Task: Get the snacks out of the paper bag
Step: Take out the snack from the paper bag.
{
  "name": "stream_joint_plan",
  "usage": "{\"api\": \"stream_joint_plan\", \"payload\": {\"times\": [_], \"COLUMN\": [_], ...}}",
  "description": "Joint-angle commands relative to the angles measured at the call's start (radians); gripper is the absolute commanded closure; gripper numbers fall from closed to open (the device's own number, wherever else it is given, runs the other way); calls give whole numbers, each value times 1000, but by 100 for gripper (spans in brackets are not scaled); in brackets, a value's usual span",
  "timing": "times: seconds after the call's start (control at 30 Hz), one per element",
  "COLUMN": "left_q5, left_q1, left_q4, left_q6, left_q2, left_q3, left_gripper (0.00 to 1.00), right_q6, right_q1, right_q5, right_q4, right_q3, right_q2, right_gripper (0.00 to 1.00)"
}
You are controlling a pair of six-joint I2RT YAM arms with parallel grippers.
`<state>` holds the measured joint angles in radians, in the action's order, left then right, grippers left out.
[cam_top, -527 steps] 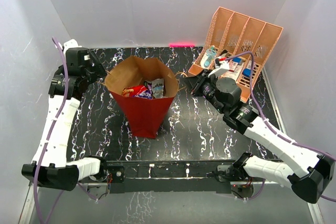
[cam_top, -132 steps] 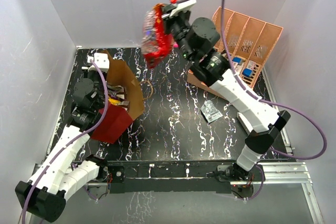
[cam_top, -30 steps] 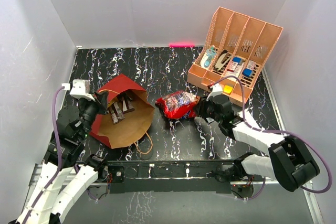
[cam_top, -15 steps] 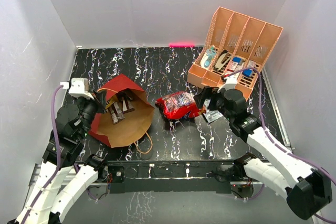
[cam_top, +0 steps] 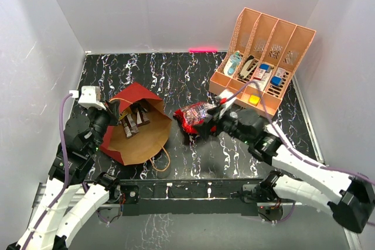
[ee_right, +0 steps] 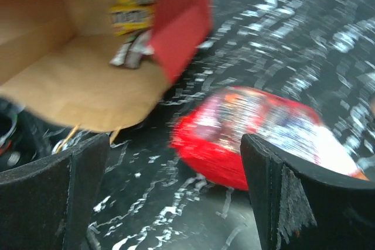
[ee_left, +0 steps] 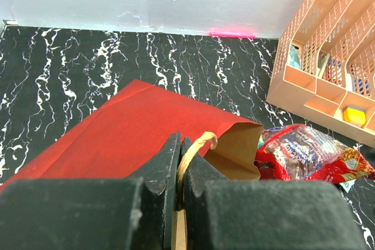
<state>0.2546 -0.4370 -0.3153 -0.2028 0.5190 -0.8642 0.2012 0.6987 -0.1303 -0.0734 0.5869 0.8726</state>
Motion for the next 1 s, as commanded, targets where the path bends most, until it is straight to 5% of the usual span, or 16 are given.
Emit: {"api": "stream_joint_plan", "payload": {"times": [0.0, 0.23, 0.47, 0.73, 0.97], "left_q5": [21, 23, 24, 18, -12], "left_q1": [-7, -6, -6, -6, -15], "left_q4": [15, 9, -1, 12, 28], "left_q6": [-9, -13, 3, 16, 15], "left_q2": [10, 4, -19, -49, -51], "left_q3": [-38, -33, -42, -33, -26], "left_gripper": [100, 100, 100, 100, 100], "right_q6": [-307, -787, -1105, -1195, -1216], "right_q1": [264, 559, 588, 508, 450], "right_q5": [90, 260, 330, 141, 127], "right_q4": [-191, -207, -384, -377, -309], "right_q3": [70, 225, 310, 429, 617], "right_q2": [107, 470, 682, 838, 1033], "right_gripper": [2, 2, 1, 6, 12]}}
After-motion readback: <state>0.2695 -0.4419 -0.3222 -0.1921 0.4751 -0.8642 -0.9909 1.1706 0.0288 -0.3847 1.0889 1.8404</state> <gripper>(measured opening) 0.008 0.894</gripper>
